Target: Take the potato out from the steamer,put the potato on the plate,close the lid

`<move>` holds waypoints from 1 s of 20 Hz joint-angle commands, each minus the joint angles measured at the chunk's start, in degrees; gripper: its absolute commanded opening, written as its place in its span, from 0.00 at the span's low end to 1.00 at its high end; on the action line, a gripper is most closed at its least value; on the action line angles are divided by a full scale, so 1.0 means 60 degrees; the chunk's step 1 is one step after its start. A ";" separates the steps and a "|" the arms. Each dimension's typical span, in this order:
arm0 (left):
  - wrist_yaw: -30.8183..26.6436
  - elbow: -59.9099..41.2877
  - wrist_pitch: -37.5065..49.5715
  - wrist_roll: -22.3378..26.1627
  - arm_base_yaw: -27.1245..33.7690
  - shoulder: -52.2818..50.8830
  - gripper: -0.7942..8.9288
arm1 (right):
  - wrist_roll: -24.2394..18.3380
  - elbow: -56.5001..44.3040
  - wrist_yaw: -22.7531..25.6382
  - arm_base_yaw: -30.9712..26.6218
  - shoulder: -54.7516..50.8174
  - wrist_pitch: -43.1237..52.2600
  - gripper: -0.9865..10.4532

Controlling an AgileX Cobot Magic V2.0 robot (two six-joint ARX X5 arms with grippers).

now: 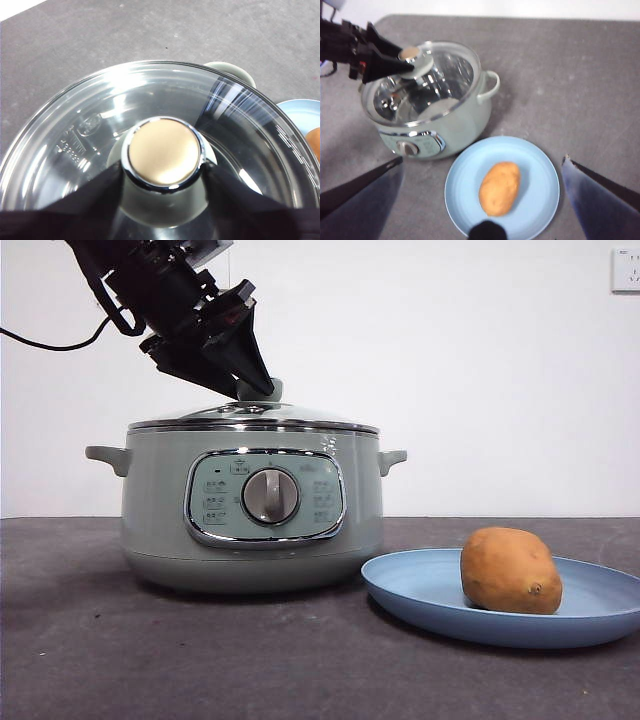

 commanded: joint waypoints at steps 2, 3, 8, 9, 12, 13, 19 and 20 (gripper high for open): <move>-0.0040 0.0022 -0.0102 -0.0208 -0.0011 -0.0044 0.65 | 0.0058 -0.0015 -0.0015 0.0022 0.0025 -0.0109 0.61; -0.0040 0.0022 -0.0102 -0.0208 -0.0011 -0.0095 0.65 | 0.0058 -0.0015 -0.0015 0.0022 0.0025 -0.0138 0.61; -0.0051 0.0022 -0.0182 -0.0226 -0.0011 -0.0463 0.65 | 0.0058 -0.0015 -0.0015 0.0022 0.0025 -0.0168 0.61; -0.0051 0.0022 -0.0208 -0.0233 -0.0011 -0.0568 0.65 | 0.0058 -0.0015 -0.0015 0.0022 0.0025 -0.0197 0.61; -0.0047 0.0022 -0.0637 -0.0244 -0.0011 -0.1399 0.65 | 0.0058 -0.0015 -0.0025 0.0022 0.0029 -0.0291 0.61; -0.0044 0.0022 -0.0903 -0.0244 -0.0011 -0.1752 0.65 | 0.0058 -0.0015 -0.0047 0.0022 0.0029 -0.0335 0.61; 0.0186 0.0022 -0.3512 -0.0459 -0.0022 -0.4029 0.60 | 0.0044 -0.0015 -0.1825 0.0022 0.0055 -0.0834 0.61; 0.0393 0.0022 -0.4044 -0.0463 -0.0022 -0.4360 0.51 | 0.0044 -0.0015 -0.2211 0.0018 0.0095 -0.0882 0.61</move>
